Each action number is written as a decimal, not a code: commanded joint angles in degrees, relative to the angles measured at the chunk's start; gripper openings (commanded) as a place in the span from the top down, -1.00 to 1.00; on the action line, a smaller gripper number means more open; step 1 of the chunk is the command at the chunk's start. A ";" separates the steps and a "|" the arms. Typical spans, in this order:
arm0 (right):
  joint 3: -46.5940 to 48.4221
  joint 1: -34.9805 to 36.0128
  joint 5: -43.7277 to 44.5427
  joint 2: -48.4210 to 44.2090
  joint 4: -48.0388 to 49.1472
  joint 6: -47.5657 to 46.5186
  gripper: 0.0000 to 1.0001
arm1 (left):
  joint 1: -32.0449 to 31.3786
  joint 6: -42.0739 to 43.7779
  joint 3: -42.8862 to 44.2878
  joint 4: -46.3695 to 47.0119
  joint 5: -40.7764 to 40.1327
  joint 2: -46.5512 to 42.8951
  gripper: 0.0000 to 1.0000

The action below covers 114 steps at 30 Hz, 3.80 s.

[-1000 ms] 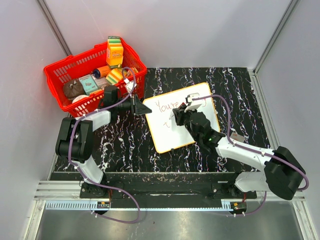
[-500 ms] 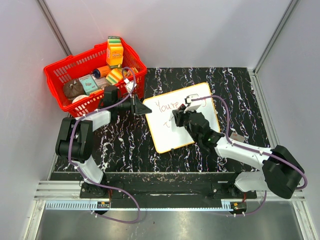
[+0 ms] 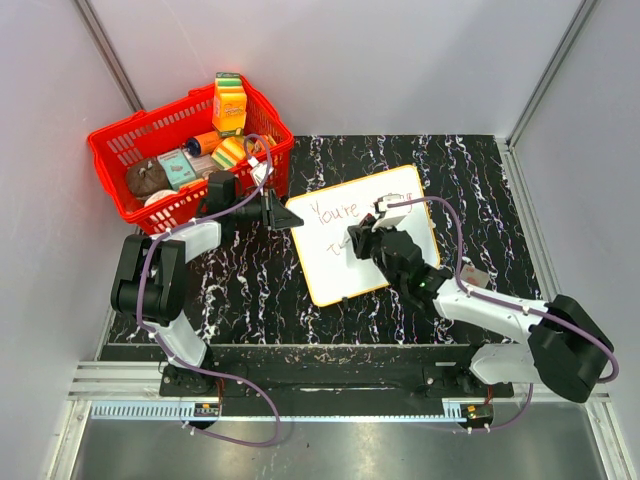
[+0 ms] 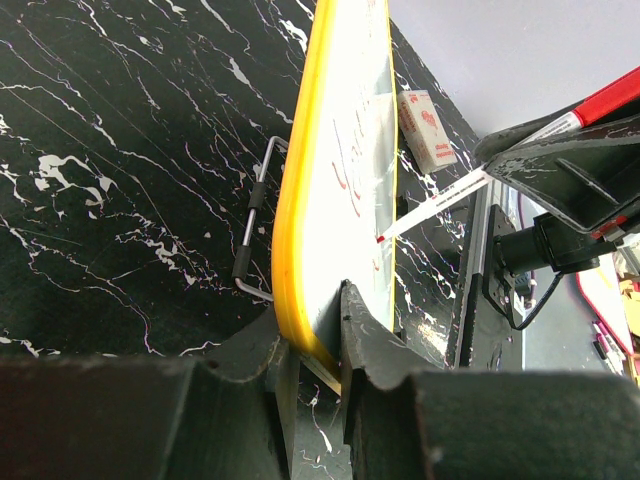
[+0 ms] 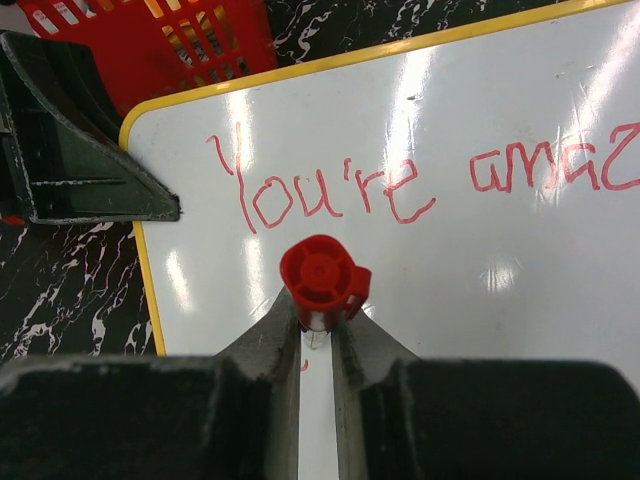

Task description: Write a sentence on the whiteboard

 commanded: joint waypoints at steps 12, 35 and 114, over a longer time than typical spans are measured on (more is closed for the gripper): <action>-1.29 -0.44 -0.81 -1.01 -1.87 0.98 1.00 | -3.51 12.31 -1.77 -4.00 -4.10 2.44 1.00; 4.33 -0.53 4.19 1.36 -0.02 -1.30 1.00 | -3.51 12.40 -1.77 -4.00 -4.01 2.35 1.00; -0.94 -3.25 0.16 -2.50 -1.69 2.47 1.00 | -3.69 12.48 -1.77 -4.18 -4.01 2.44 1.00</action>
